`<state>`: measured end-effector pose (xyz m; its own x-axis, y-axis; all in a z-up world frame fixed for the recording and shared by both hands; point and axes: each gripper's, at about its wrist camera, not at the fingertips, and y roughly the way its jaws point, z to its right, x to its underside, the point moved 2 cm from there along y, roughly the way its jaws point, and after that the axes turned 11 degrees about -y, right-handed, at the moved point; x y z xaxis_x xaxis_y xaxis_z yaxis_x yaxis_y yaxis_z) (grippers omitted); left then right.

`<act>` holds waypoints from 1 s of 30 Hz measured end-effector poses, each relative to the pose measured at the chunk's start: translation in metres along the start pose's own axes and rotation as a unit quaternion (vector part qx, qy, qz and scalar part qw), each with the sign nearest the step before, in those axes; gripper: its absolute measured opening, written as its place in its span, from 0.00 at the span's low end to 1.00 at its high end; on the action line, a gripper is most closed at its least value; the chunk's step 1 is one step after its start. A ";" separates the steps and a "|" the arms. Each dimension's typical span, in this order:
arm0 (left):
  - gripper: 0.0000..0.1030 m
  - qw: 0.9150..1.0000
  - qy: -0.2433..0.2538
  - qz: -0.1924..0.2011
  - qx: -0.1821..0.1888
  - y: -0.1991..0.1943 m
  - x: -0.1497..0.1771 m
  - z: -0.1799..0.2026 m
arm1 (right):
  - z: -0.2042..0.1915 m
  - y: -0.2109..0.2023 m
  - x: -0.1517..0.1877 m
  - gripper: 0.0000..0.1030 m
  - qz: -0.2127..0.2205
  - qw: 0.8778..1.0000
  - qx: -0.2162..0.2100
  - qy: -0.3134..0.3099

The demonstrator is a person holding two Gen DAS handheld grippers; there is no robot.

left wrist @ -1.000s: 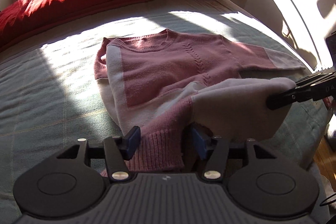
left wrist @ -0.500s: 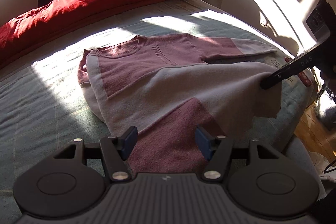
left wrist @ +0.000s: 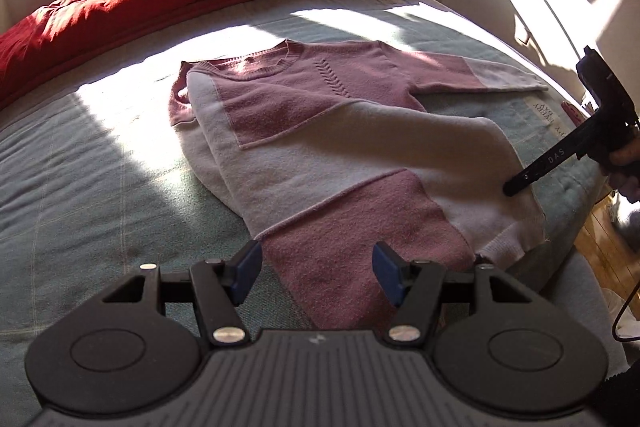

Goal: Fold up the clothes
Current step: 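Open both grippers and release the flattened sweater, then grasp the pink hem edge of the sweater side with the right gripper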

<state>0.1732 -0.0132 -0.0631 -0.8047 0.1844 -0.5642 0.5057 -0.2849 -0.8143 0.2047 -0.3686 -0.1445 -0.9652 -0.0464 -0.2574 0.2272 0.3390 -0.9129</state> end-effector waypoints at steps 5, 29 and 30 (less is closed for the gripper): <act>0.61 1.000 -0.005 -0.003 -0.002 0.000 0.003 -0.002 | -0.002 -0.021 0.000 0.21 0.022 1.000 0.021 0.002; 0.76 0.995 -0.095 -0.033 -0.013 -0.025 0.058 -0.060 | -0.234 -0.005 -0.040 0.41 0.009 0.964 -0.024 -0.263; 0.77 0.994 -0.105 -0.032 -0.013 -0.027 0.061 -0.067 | -0.244 0.000 -0.040 0.42 0.003 0.962 -0.021 -0.274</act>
<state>0.1309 0.0687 -0.0844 -0.8808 0.0008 -0.4734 0.4577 -0.2544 -0.8519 0.2117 -0.1373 -0.0571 -0.7487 -0.5278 -0.4011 0.2164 0.3774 -0.9004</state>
